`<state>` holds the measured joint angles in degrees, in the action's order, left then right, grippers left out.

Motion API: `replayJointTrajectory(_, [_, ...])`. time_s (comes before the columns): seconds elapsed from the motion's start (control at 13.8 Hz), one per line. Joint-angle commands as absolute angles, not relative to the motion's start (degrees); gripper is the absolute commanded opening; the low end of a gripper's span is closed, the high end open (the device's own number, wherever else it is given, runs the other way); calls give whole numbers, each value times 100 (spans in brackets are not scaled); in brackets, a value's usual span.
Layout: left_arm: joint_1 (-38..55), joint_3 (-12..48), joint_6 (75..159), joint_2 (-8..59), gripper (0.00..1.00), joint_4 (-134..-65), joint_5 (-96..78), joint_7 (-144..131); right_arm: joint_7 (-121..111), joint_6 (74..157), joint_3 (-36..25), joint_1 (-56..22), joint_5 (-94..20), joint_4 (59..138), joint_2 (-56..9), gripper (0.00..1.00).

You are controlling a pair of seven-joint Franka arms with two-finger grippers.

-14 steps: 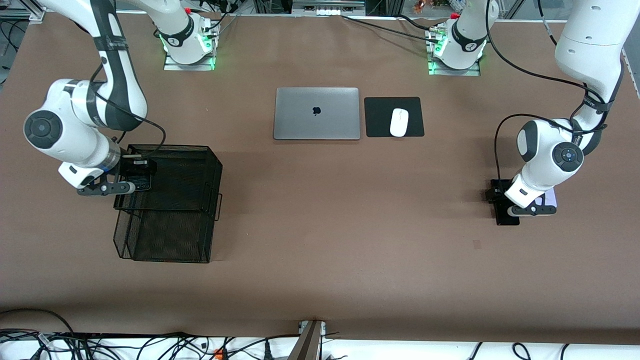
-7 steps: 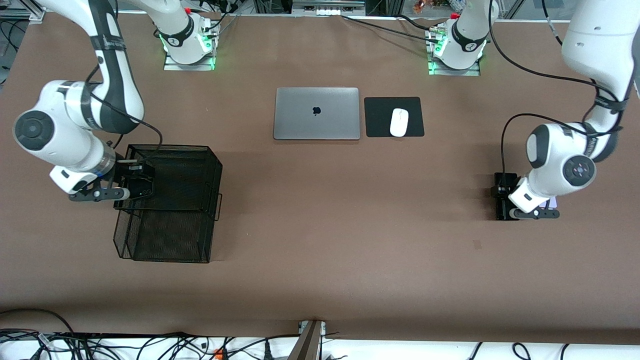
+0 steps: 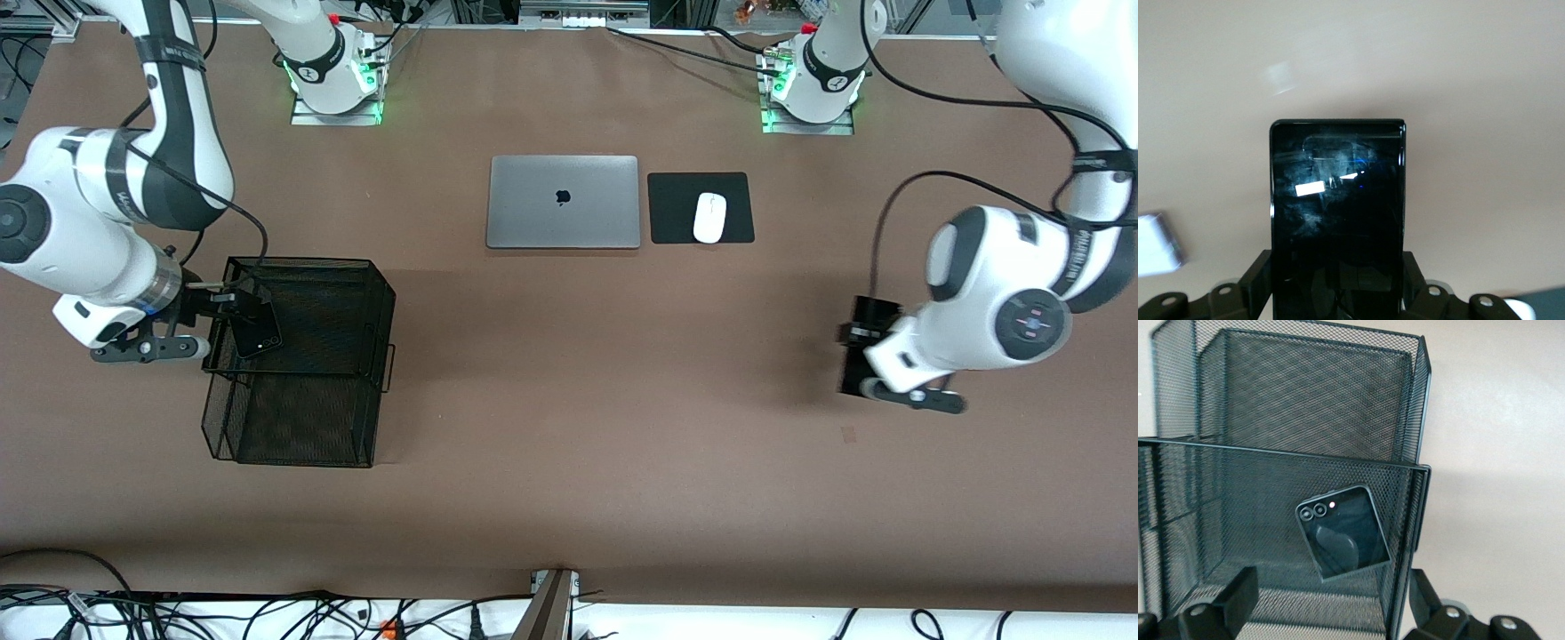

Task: Place phones with both arms
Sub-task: 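Lower the flip phone into the mesh organizer and open the right gripper, then set the tall black phone beside the laptop with the left gripper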

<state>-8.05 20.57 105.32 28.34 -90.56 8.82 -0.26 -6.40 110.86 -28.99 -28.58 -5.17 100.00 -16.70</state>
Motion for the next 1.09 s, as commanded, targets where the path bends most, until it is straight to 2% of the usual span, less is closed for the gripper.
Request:
replayJointTrajectory(0.0, [-381, 2513, 10432, 3049, 20, -8729, 775, -594, -633, 9971, -2953, -2813, -571, 9126, -1591, 100])
replayJointTrajectory(0.15, [383, 2514, 10512, 3469, 20, -8238, 458, -1472, -676, 9337, -3032, -2821, -554, 8572, -1556, 100])
replayJointTrajectory(0.29, [1095, 2514, 11114, 3935, 20, -7876, 439, -2351, -633, 8975, -3032, -2821, -562, 8272, -1529, 100])
replayJointTrajectory(0.58, [2125, 2452, 13222, 4709, 20, -7866, 501, -3961, -571, 8947, -2980, -2874, -598, 8174, -1547, 100])
replayJointTrajectory(0.87, [2478, 2426, 15421, 5615, 22, -7884, 500, -4104, -563, 9018, -2962, -2979, -606, 8174, -1556, 100])
replayJointTrajectory(0.94, [2548, 2417, 15616, 5703, 25, -7892, 510, -4096, -554, 9026, -2953, -2979, -606, 8174, -1556, 100])
replayJointTrajectory(1.02, [2575, 2417, 15653, 5713, 38, -7893, 518, -4061, -536, 9026, -2953, -2979, -606, 8174, -1556, 100])
